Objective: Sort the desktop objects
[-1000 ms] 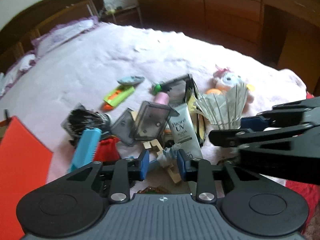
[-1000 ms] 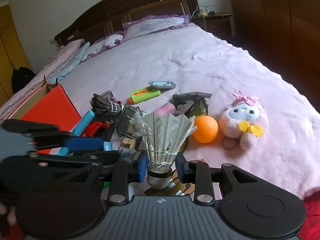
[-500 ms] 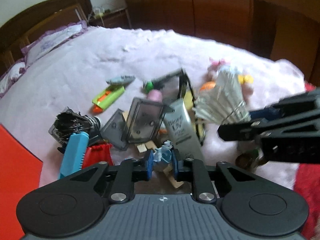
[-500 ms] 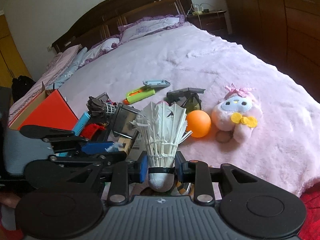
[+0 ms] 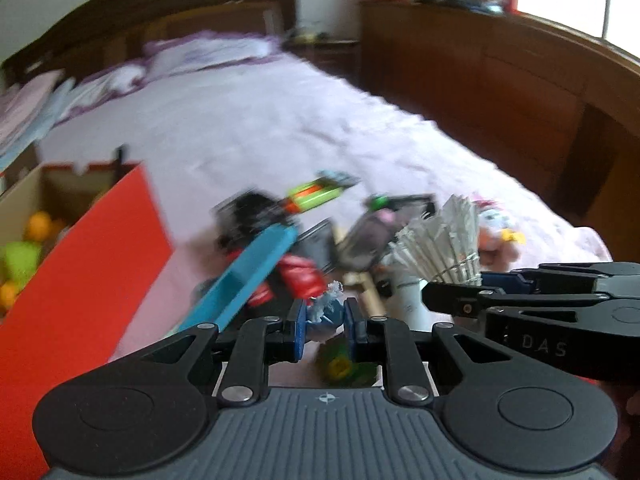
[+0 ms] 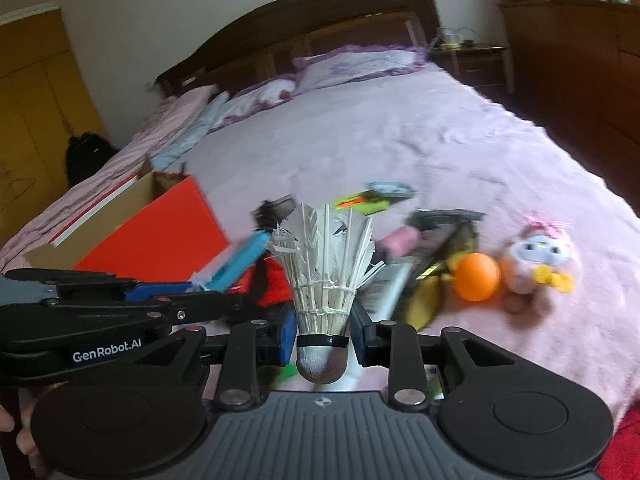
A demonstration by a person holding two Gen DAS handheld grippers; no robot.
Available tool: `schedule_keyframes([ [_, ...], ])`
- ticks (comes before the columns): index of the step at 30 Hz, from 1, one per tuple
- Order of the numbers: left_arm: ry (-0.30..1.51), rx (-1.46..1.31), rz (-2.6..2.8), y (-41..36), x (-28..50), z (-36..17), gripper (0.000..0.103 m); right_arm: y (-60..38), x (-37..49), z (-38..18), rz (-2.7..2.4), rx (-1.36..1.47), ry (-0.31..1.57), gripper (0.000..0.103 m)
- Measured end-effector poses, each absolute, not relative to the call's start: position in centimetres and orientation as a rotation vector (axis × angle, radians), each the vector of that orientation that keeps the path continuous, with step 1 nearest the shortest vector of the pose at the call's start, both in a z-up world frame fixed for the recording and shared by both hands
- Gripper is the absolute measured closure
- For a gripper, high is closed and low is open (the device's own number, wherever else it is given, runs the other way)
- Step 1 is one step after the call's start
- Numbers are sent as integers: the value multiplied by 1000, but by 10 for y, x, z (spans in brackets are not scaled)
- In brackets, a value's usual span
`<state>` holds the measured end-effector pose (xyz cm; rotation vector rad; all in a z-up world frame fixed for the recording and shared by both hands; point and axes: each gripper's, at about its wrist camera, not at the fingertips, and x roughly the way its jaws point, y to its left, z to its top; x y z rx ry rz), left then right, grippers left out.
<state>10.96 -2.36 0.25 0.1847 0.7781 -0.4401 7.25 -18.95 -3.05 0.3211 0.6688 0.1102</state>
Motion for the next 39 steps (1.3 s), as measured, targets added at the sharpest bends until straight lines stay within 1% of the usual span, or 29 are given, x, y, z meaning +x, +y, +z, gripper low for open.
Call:
schedule_keyframes([
  [7, 835, 80, -296, 22, 106, 9, 82, -149, 78, -13, 208, 253, 684, 73],
  [13, 834, 5, -194, 62, 105, 20, 82, -112, 83, 5, 292, 191, 695, 72],
  [21, 809, -43, -117, 97, 100, 35, 82, -68, 102, 29, 370, 149, 709, 72],
  [29, 744, -76, -45, 127, 102, 59, 82, -35, 122, 56, 434, 107, 673, 72],
  [38, 691, -113, 82, 172, 140, 78, 82, 27, 194, 83, 536, 52, 645, 72],
  [39, 698, -121, 98, 178, 146, 78, 76, 34, 204, 83, 542, 44, 652, 71],
])
